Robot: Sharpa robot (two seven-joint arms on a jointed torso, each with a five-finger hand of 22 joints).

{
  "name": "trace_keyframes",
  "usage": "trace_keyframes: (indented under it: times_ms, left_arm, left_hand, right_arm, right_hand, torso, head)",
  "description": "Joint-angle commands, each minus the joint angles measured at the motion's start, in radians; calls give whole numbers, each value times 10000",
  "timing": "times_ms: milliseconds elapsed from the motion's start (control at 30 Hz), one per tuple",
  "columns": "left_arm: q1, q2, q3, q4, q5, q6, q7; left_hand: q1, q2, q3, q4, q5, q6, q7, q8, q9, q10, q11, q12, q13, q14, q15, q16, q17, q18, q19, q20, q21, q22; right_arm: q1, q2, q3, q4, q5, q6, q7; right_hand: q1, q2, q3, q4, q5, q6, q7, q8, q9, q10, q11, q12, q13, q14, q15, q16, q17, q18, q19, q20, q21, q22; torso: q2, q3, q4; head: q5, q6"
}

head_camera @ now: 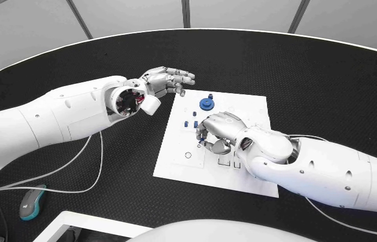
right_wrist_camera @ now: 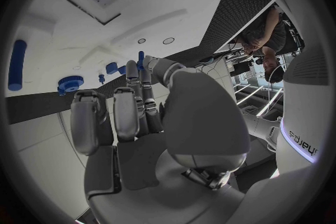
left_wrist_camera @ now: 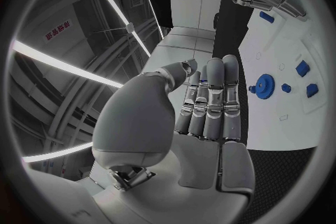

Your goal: Assemble the parts on the task board

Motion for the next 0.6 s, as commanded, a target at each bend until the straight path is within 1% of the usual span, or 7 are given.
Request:
trace_keyframes:
  times_ms: [33,267,467,600]
  left_arm:
    - [2,-6,0,11,0,-1,-1]
    - [9,-7,0,33,0,7,-2]
    - [13,-13,0,44,0,12,-5]
    - [16,-2,0,54,0,18,-6]
  left_hand:
    - [3,135,-25,12,-11,-13,39,-44,-17,-58,-18,-31,-12,-49,11,-50,-16,143,-82,-2,-60,-10]
    - [27,153,-33,5,-10,-21,44,-46,-18,-69,-15,-23,-11,-57,13,-59,-29,144,-86,0,-72,-16]
    - [27,153,-33,5,-10,-21,44,-46,-18,-69,-15,-23,-11,-57,13,-59,-29,144,-86,0,-72,-16]
    - [27,153,-33,5,-10,-21,44,-46,-18,-69,-15,-23,-11,-57,13,-59,-29,144,-86,0,-72,-16]
  right_arm:
    - [-16,26,-4,-37,0,33,0]
    - [-61,82,-18,-83,0,93,9]
    - [-80,111,-24,-123,0,132,23]
    - [-93,143,-27,-171,0,144,35]
  right_hand:
    - [116,39,8,-79,58,13,56,56,13,48,17,6,10,440,-53,0,-11,-140,803,-69,-37,2393]
    - [116,39,8,-79,58,13,56,56,13,48,17,6,10,440,-53,0,-11,-140,803,-69,-37,2393]
    - [116,39,8,-79,58,13,56,56,13,48,17,6,10,440,-53,0,-11,-140,803,-69,-37,2393]
    - [116,39,8,-79,58,13,56,56,13,48,17,6,10,440,-53,0,-11,-140,803,-69,-37,2393]
  torso:
    - [-4,6,-18]
    - [-2,8,5]
    - [-9,11,-18]
    - [-2,5,-10]
  head:
    - [40,-37]
    - [84,-79]
    - [112,-115]
    - [111,-128]
